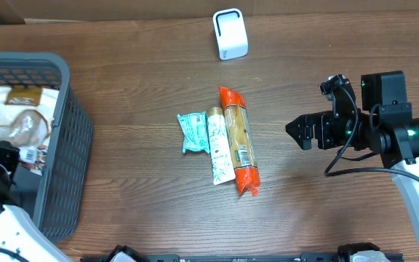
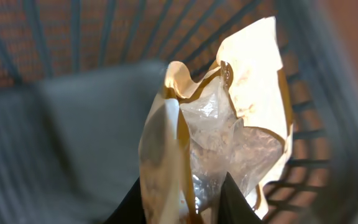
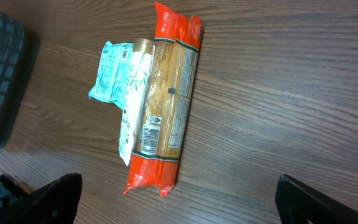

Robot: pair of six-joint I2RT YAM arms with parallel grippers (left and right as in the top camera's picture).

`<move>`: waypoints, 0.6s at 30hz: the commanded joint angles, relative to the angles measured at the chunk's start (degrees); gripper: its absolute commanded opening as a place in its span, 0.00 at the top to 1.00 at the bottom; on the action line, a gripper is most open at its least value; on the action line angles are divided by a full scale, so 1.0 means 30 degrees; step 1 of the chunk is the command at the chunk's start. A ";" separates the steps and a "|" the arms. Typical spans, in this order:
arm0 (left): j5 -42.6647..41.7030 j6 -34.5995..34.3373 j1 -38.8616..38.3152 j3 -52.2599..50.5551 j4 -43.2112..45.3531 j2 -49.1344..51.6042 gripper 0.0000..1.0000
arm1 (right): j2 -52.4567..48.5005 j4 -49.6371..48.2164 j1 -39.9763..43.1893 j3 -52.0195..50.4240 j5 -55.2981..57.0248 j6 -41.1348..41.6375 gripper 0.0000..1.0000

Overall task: Scan the item barcode
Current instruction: 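Lift the PanTree bag out of the basket with the left gripper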

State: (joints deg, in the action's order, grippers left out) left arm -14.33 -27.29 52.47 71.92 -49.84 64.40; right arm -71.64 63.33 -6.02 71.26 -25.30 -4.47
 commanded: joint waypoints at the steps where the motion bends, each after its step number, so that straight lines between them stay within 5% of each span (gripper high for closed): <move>1: -0.1049 -0.0087 -0.0087 0.1807 -0.0117 -0.0933 0.96 | 0.0044 0.0007 0.0015 0.0481 -0.0175 0.0044 0.00; 12: -1.6553 0.4379 -0.0189 0.4138 -0.0947 -0.1355 0.96 | 0.0044 0.0087 0.0015 0.0481 -0.0175 0.0044 0.00; 18: -1.8221 0.8706 -0.1552 0.3854 -0.5428 -0.1180 0.96 | 0.0044 0.0087 0.0015 0.0481 -0.0168 0.0044 0.00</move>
State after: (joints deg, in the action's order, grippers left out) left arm -61.23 -10.46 49.60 83.13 -63.46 61.08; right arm -71.64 63.75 -6.02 71.26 -25.30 -4.47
